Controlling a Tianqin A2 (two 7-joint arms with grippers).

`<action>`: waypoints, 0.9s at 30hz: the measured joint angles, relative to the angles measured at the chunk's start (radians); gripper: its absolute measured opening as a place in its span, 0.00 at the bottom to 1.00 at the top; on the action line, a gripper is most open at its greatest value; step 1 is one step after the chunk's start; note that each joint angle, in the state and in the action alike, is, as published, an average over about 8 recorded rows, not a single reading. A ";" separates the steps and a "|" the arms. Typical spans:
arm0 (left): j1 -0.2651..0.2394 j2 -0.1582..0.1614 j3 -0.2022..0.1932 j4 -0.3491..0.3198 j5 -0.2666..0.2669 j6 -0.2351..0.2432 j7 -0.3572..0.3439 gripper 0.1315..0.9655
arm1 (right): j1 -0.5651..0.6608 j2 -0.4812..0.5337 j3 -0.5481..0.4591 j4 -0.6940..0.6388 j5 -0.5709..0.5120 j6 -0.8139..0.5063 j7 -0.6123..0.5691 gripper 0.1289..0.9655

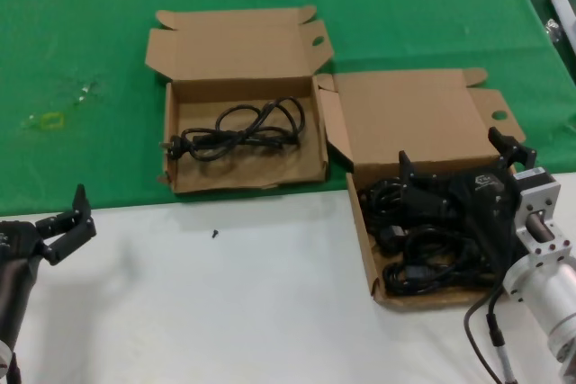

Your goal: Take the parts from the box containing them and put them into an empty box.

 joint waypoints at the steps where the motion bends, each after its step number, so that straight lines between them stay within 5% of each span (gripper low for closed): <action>1: 0.000 0.000 0.000 0.000 0.000 0.000 0.000 1.00 | 0.000 0.000 0.000 0.000 0.000 0.000 0.000 1.00; 27: 0.000 0.000 0.000 0.000 0.000 0.000 0.000 1.00 | 0.000 0.000 0.000 0.000 0.000 0.000 0.000 1.00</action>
